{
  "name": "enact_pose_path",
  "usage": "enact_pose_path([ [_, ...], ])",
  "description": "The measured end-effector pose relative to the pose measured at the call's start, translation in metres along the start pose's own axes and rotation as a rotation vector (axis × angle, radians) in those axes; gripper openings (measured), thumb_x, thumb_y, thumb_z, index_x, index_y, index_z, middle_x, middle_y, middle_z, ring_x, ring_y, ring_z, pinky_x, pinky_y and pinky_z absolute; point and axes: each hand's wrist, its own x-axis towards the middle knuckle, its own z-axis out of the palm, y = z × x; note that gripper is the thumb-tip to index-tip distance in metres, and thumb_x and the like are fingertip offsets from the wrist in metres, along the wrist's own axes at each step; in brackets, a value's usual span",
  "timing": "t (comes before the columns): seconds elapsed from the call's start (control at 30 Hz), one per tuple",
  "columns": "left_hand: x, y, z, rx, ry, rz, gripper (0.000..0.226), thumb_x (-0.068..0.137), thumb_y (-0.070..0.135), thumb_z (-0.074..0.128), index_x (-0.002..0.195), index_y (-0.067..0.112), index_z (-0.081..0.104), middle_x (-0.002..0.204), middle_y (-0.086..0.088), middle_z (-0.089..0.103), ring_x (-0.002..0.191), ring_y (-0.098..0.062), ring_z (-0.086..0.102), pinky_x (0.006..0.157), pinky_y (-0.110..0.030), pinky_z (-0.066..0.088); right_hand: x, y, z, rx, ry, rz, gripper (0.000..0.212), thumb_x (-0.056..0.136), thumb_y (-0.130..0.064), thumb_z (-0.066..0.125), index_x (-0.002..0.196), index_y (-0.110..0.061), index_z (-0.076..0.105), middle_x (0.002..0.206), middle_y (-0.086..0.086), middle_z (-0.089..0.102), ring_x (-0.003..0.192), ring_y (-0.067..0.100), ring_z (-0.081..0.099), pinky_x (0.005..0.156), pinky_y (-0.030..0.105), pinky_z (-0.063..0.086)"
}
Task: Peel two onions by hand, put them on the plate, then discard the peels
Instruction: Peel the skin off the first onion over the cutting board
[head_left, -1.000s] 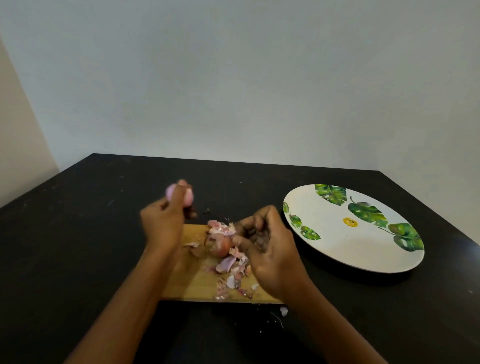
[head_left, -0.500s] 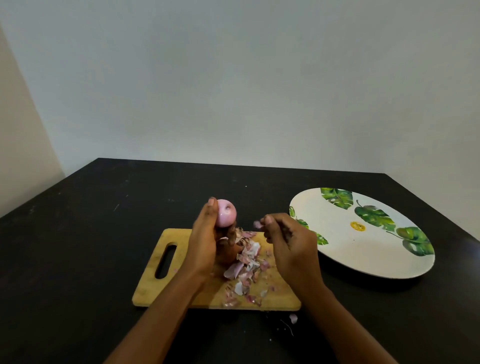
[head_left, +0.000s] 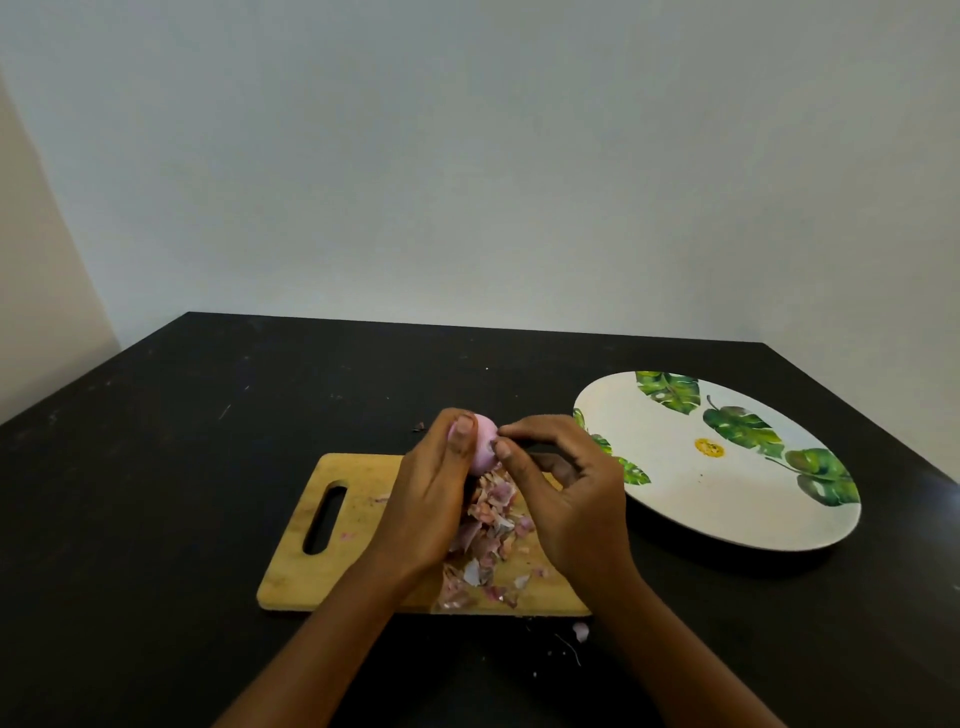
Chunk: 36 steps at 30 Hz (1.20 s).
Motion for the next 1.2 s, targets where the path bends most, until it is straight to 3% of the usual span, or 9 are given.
enact_pose_path([
  [0.1, -0.003, -0.002, -0.001, 0.134, -0.031, 0.056, 0.048, 0.089, 0.060, 0.027, 0.103, 0.024, 0.056, 0.091, 0.003, 0.066, 0.086, -0.004, 0.065, 0.074, -0.019, 0.053, -0.001, 0.002, -0.001, -0.103, 0.030, -0.020, 0.006, 0.087, -0.024, 0.064, 0.093, -0.026, 0.063, 0.090, -0.015, 0.063, 0.085, 0.004, 0.065, 0.073, 0.010, 0.050],
  [0.33, -0.007, 0.000, 0.002, 0.152, -0.091, 0.110, 0.049, 0.087, 0.061, 0.028, 0.105, 0.025, 0.055, 0.090, -0.002, 0.067, 0.084, -0.011, 0.067, 0.072, -0.029, 0.056, 0.001, 0.002, -0.005, 0.005, -0.021, 0.236, 0.020, 0.095, -0.015, 0.055, 0.087, -0.032, 0.062, 0.081, -0.012, 0.067, 0.085, 0.008, 0.065, 0.074, 0.018, 0.054],
  [0.43, -0.006, 0.000, 0.000, 0.149, -0.063, 0.111, 0.048, 0.086, 0.062, 0.029, 0.104, 0.026, 0.055, 0.090, 0.005, 0.066, 0.085, -0.007, 0.065, 0.073, -0.024, 0.054, 0.003, -0.001, -0.009, 0.084, -0.062, 0.244, 0.010, 0.094, -0.029, 0.053, 0.099, -0.029, 0.062, 0.096, -0.011, 0.068, 0.096, 0.012, 0.066, 0.081, 0.025, 0.055],
  [0.53, -0.005, -0.002, -0.001, 0.147, -0.065, 0.109, 0.049, 0.084, 0.063, 0.029, 0.106, 0.028, 0.055, 0.093, 0.012, 0.065, 0.087, -0.007, 0.064, 0.072, -0.023, 0.053, 0.002, -0.005, -0.008, 0.152, -0.214, 0.239, 0.036, 0.086, -0.026, 0.064, 0.119, -0.034, 0.056, 0.118, -0.019, 0.062, 0.115, 0.007, 0.059, 0.086, 0.019, 0.051],
  [0.63, -0.005, -0.003, -0.003, 0.128, -0.066, 0.090, 0.038, 0.091, 0.056, 0.029, 0.107, 0.031, 0.054, 0.094, 0.010, 0.065, 0.089, -0.008, 0.065, 0.077, -0.029, 0.054, 0.001, -0.002, -0.007, 0.081, -0.291, 0.145, 0.048, 0.081, -0.025, 0.073, 0.125, -0.033, 0.055, 0.125, -0.015, 0.058, 0.121, 0.013, 0.056, 0.093, 0.027, 0.052],
  [0.8, -0.010, 0.009, 0.002, 0.026, -0.016, 0.070, 0.035, 0.085, 0.044, 0.025, 0.091, 0.029, 0.056, 0.078, 0.006, 0.064, 0.077, 0.005, 0.062, 0.064, -0.008, 0.045, 0.000, 0.004, -0.011, 0.098, -0.244, 0.178, 0.047, 0.080, -0.017, 0.075, 0.121, -0.028, 0.056, 0.123, -0.007, 0.061, 0.116, 0.013, 0.059, 0.092, 0.027, 0.053],
  [0.93, -0.007, 0.005, 0.001, 0.085, -0.015, 0.085, 0.040, 0.096, 0.046, 0.026, 0.089, 0.026, 0.060, 0.069, 0.006, 0.065, 0.070, -0.001, 0.062, 0.059, -0.011, 0.045, 0.000, 0.002, -0.011, 0.207, -0.203, 0.264, 0.046, 0.081, -0.003, 0.072, 0.115, -0.030, 0.058, 0.115, -0.016, 0.064, 0.112, 0.009, 0.060, 0.085, 0.019, 0.052],
  [1.07, -0.002, -0.007, -0.005, 0.300, 0.098, 0.149, 0.032, 0.093, 0.041, 0.032, 0.075, 0.034, 0.057, 0.057, 0.010, 0.057, 0.062, -0.001, 0.059, 0.053, -0.010, 0.042, -0.002, 0.001, -0.007, 0.187, -0.183, 0.286, 0.038, 0.083, -0.016, 0.070, 0.115, -0.034, 0.058, 0.114, -0.024, 0.064, 0.113, 0.006, 0.060, 0.087, 0.016, 0.050],
  [1.2, -0.002, -0.003, -0.003, 0.164, 0.114, 0.082, 0.041, 0.096, 0.042, 0.036, 0.081, 0.018, 0.065, 0.063, -0.007, 0.062, 0.057, -0.015, 0.057, 0.055, -0.031, 0.047, -0.002, -0.002, -0.005, 0.225, -0.171, 0.307, 0.037, 0.083, -0.016, 0.068, 0.115, -0.031, 0.056, 0.113, -0.024, 0.065, 0.112, 0.002, 0.060, 0.086, 0.014, 0.049],
])
